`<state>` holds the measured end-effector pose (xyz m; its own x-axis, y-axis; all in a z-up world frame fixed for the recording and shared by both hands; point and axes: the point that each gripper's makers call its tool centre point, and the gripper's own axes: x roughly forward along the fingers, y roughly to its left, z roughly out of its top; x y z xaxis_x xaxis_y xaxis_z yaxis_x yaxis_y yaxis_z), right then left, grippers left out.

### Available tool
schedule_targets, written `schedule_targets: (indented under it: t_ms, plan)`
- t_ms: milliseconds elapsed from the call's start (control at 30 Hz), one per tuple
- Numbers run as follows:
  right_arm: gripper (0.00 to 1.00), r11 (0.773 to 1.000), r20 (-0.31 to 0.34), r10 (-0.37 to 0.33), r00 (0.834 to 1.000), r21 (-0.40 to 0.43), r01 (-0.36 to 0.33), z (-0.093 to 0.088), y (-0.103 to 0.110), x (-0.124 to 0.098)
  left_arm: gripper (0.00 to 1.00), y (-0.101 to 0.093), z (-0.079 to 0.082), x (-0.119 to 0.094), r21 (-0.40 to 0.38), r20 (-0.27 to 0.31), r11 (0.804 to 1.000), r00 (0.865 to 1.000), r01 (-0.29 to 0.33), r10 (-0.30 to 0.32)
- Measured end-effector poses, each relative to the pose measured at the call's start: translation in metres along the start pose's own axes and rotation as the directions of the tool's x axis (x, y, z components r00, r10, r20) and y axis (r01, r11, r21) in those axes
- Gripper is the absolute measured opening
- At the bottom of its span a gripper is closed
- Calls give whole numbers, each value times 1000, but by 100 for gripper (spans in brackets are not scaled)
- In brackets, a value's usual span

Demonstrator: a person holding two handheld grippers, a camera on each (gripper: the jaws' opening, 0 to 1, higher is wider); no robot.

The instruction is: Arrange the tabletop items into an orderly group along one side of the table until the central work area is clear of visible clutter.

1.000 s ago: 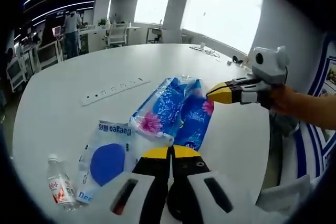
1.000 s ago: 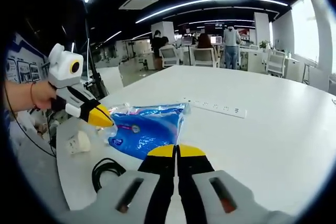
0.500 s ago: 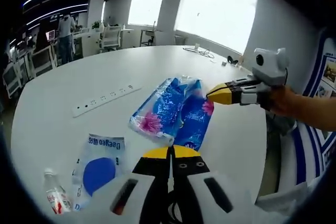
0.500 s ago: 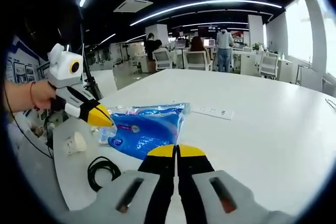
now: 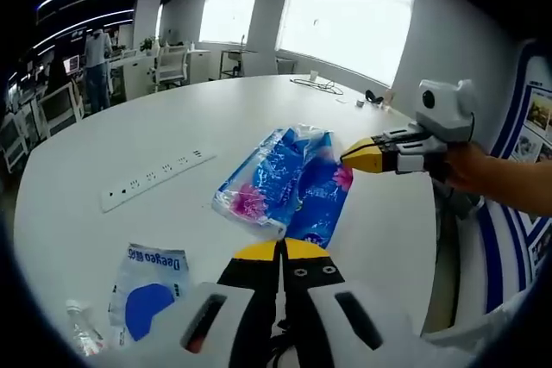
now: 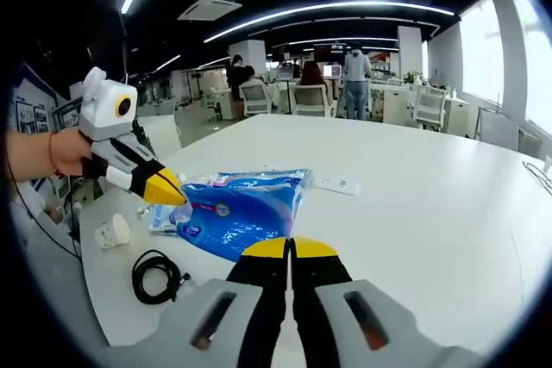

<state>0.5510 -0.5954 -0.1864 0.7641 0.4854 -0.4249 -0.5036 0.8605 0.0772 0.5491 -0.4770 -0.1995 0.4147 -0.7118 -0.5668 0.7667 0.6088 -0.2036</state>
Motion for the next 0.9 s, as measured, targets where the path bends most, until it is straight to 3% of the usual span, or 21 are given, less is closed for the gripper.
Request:
schedule_targets:
  t_ms: [667,900]
  plan:
    - [0,998,-31,-57,998,21,58,-20,-42,-8,0,-12,9,46,13,-29,999,999,44,-44]
    - [0,997,-49,-73,996,34,75,-33,-55,-7,0,-14,4,63,15,-51,998,997,60,-59]
